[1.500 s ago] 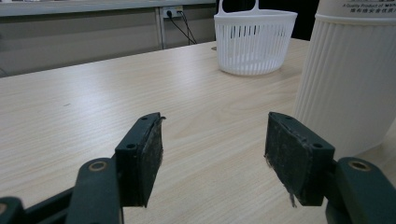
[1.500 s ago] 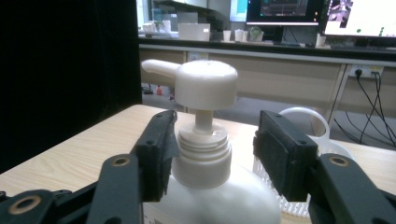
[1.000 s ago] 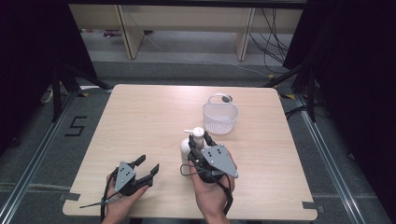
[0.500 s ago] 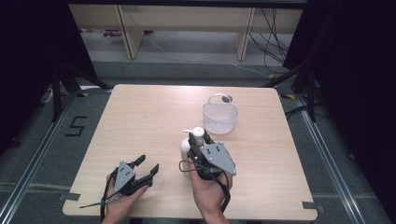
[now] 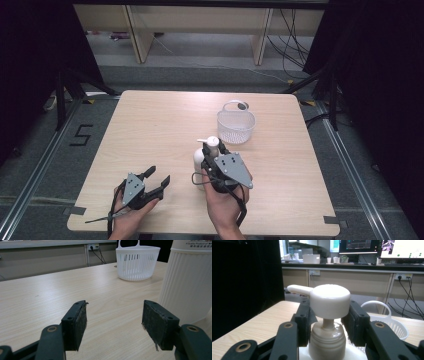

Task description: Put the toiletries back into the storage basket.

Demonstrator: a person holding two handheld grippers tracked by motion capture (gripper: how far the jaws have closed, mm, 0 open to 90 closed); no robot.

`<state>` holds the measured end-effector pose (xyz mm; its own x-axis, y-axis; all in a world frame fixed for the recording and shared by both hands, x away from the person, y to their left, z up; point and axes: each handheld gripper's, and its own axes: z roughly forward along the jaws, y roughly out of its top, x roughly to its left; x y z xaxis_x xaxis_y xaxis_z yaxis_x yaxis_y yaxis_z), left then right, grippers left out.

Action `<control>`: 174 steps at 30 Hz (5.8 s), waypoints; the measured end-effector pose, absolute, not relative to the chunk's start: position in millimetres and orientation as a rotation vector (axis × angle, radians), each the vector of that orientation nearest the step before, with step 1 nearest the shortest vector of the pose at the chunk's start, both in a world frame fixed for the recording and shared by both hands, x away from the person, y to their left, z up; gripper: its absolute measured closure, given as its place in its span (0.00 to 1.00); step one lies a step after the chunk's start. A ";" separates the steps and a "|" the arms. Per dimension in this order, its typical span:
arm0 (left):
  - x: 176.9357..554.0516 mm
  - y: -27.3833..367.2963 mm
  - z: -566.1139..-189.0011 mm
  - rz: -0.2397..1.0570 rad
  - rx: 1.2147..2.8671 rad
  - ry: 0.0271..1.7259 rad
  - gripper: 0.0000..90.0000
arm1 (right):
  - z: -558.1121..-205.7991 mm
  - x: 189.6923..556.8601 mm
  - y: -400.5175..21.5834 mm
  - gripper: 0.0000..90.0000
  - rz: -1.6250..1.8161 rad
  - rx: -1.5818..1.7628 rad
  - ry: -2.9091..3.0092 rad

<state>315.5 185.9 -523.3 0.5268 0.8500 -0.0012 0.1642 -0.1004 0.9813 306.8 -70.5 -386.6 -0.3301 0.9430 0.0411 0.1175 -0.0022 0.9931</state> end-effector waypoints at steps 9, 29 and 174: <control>314.7 186.3 -523.0 0.726 1.591 0.895 0.40 | -378.8 307.7 -79.4 0.67 1.449 1.086 1.529; 314.6 187.1 -523.0 0.731 1.587 0.901 0.40 | -368.4 312.5 -106.2 0.67 1.450 1.092 1.460; 315.0 185.5 -522.8 0.743 1.592 0.913 0.40 | -295.6 426.4 -151.7 0.67 1.420 1.040 1.253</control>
<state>315.0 185.5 -522.8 0.5057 0.8627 -0.0014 0.1742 -0.1005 0.9796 426.4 -151.7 -295.6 -0.1960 0.9805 0.0102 -0.1117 -0.0327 0.9932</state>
